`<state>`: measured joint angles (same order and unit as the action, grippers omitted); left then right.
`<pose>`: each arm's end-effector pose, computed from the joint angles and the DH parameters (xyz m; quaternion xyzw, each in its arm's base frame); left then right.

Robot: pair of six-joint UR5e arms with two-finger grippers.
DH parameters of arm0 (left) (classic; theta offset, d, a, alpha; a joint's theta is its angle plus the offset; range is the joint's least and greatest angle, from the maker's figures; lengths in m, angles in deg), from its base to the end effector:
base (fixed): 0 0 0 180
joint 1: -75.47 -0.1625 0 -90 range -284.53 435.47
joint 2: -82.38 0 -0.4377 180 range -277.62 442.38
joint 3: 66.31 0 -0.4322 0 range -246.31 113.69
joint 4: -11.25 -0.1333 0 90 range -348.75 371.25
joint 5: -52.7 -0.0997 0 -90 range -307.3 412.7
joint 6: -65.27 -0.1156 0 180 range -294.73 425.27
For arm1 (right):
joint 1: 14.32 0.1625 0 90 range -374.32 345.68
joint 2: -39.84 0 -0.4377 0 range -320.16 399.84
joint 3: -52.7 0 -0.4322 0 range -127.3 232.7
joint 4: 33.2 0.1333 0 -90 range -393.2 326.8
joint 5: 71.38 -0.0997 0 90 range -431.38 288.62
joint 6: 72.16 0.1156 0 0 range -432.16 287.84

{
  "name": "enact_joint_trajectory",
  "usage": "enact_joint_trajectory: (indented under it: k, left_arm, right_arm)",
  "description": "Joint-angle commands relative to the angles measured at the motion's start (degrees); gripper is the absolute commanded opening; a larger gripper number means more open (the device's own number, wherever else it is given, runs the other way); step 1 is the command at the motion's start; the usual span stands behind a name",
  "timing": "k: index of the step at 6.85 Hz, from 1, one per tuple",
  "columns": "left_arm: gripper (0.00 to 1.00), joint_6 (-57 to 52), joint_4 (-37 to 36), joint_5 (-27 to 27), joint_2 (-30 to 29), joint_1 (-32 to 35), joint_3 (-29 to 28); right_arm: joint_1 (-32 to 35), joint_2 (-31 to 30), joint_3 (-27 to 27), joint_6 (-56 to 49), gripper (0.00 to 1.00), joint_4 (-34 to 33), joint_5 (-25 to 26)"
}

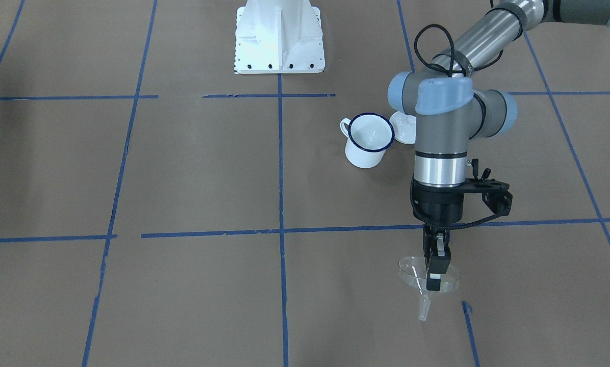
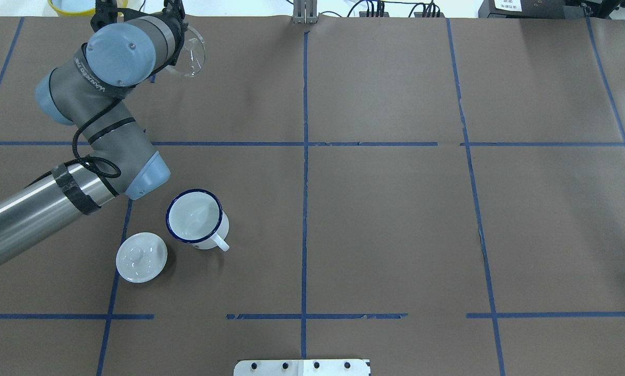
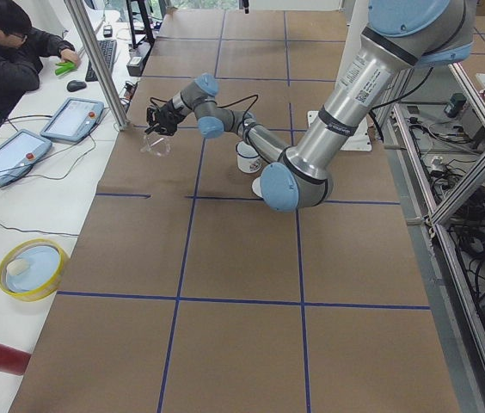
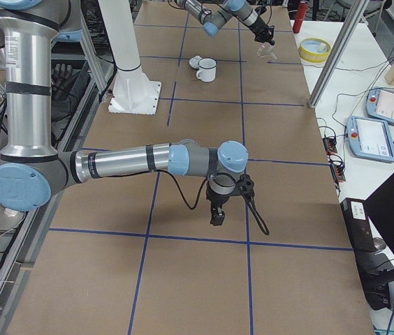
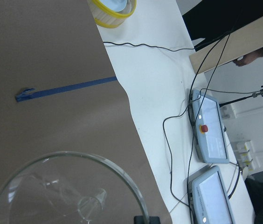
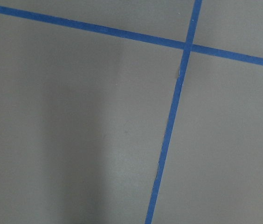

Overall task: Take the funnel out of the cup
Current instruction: 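Carry the funnel farther from the robot and set it down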

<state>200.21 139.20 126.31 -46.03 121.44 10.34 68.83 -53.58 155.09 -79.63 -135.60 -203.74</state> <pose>0.4420 -0.6959 0.2839 0.1262 0.5161 -0.6537 0.5389 -0.0040 -0.4983 0.6233 -0.0260 -0.3613 -0.1054 0.9261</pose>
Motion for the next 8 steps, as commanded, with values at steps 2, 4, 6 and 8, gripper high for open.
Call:
enact_joint_trajectory:
  k: [2, 4, 6, 8]
  left_arm:
    - [0.0, 3.2, 6.7, -5.1, -1.4, -4.2, -8.5]
    - [0.06, 3.1, 6.8, -5.2, -1.4, -5.5, -9.2]
    - [0.48, 1.8, 6.7, -5.1, -1.4, -5.5, -9.2]
    - [1.0, -2.1, 6.5, -4.7, -1.4, -5.4, -8.5]
  right_arm:
    - [0.0, 0.0, 0.0, 0.0, 1.0, 0.0, 0.0]
    - [0.0, 0.0, 0.0, 0.0, 1.0, 0.0, 0.0]
    - [0.0, 0.0, 0.0, 0.0, 1.0, 0.0, 0.0]
    - [0.0, 0.0, -0.1, 0.0, 1.0, 0.0, 0.0]
